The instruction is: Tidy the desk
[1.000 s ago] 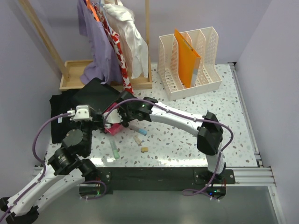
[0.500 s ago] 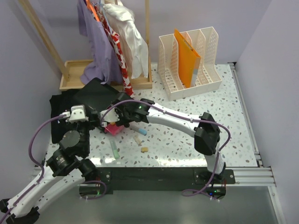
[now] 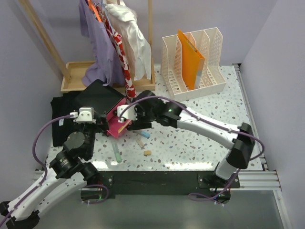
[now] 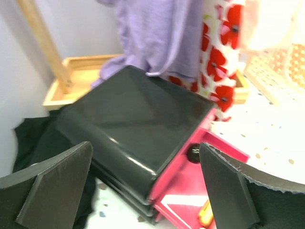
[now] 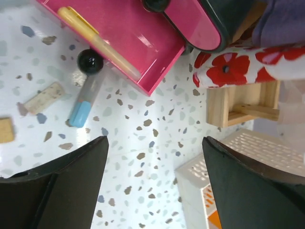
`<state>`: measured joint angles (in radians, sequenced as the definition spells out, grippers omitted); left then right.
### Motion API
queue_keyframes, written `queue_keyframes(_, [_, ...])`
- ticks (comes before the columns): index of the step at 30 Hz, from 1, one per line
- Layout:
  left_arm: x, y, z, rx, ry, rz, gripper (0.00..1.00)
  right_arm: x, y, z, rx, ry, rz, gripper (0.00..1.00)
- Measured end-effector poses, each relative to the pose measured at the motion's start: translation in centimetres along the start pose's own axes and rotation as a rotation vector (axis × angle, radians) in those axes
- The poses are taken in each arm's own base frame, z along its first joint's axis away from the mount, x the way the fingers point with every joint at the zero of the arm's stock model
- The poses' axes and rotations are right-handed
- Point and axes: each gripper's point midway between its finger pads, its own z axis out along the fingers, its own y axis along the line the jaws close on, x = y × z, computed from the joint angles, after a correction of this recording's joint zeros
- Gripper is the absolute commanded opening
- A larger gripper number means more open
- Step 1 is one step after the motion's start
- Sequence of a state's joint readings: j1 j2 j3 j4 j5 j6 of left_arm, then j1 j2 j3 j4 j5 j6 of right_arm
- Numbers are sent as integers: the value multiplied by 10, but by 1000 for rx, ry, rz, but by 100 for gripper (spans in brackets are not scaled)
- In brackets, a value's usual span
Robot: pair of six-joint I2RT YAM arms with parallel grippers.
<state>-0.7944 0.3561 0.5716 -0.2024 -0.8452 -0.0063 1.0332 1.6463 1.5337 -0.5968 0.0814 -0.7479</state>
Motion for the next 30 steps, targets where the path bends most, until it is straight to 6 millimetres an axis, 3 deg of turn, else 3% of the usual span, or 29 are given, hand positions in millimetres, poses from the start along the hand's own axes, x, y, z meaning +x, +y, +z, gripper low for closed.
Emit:
queue_keyframes(7, [25, -38, 3, 136, 101, -68, 100, 66, -16, -52, -2, -77, 306, 89])
queue_keyframes(11, [49, -59, -8, 205, 223, -208, 100, 90, 20, -66, -80, -113, 432, 98])
queue_keyframes(14, [70, -71, -22, 236, 340, -329, 99, 107, 47, -70, -133, -135, 534, 99])
queue_keyframes(18, [88, -89, -43, 298, 480, -480, 99, 134, 64, -73, -138, -162, 674, 99])
queue_keyframes(21, [107, -104, -57, 345, 586, -551, 99, 144, 68, -76, -140, -175, 735, 99])
queue_keyframes(24, [139, -120, -73, 373, 734, -571, 99, 142, 60, -81, -122, -214, 754, 99])
queue_keyframes(27, [173, -133, -96, 380, 889, -535, 99, 142, 51, -87, -92, -242, 764, 99])
queue_keyframes(30, [191, -147, -124, 407, 986, -466, 100, 142, 46, -91, -76, -255, 773, 99])
